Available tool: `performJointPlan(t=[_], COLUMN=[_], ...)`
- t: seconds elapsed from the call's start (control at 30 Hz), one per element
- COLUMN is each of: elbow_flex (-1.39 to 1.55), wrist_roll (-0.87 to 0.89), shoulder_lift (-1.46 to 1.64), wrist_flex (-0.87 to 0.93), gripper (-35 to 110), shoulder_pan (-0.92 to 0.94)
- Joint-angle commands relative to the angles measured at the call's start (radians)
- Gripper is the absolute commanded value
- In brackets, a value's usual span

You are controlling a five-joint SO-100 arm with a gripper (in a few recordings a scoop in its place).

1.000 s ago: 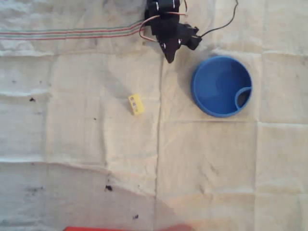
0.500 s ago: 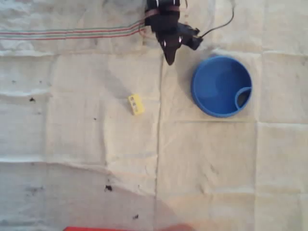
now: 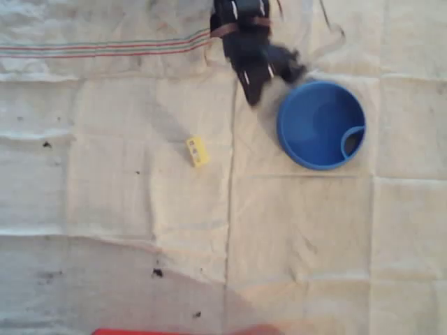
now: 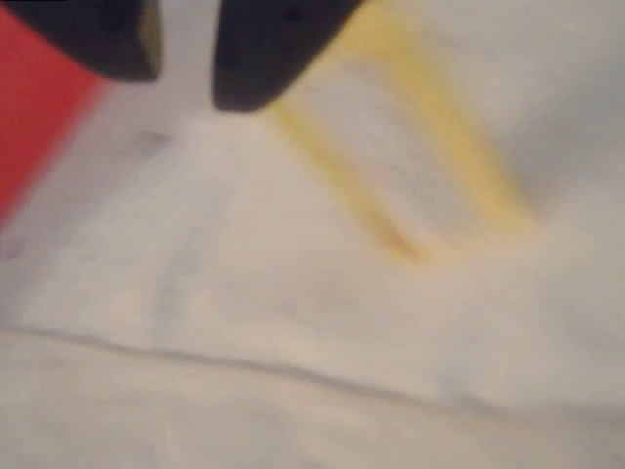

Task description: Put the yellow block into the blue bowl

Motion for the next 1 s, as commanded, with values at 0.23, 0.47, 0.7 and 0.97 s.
performJointPlan(t=[0.23, 0.47, 0.7, 0.97], elbow_flex=[-0.552, -0.692, -0.704, -0.706], wrist_roll=[-0.580, -1.126, -1.540, -1.640], shoulder_lift=[-0.330, -0.457, -0.476, -0.472], wrist_flex=[0.190, 0.222, 0.224, 0.311], gripper=[1, 1, 3, 33], shoulder_pan=[0.115, 0.273, 0.314, 0.314])
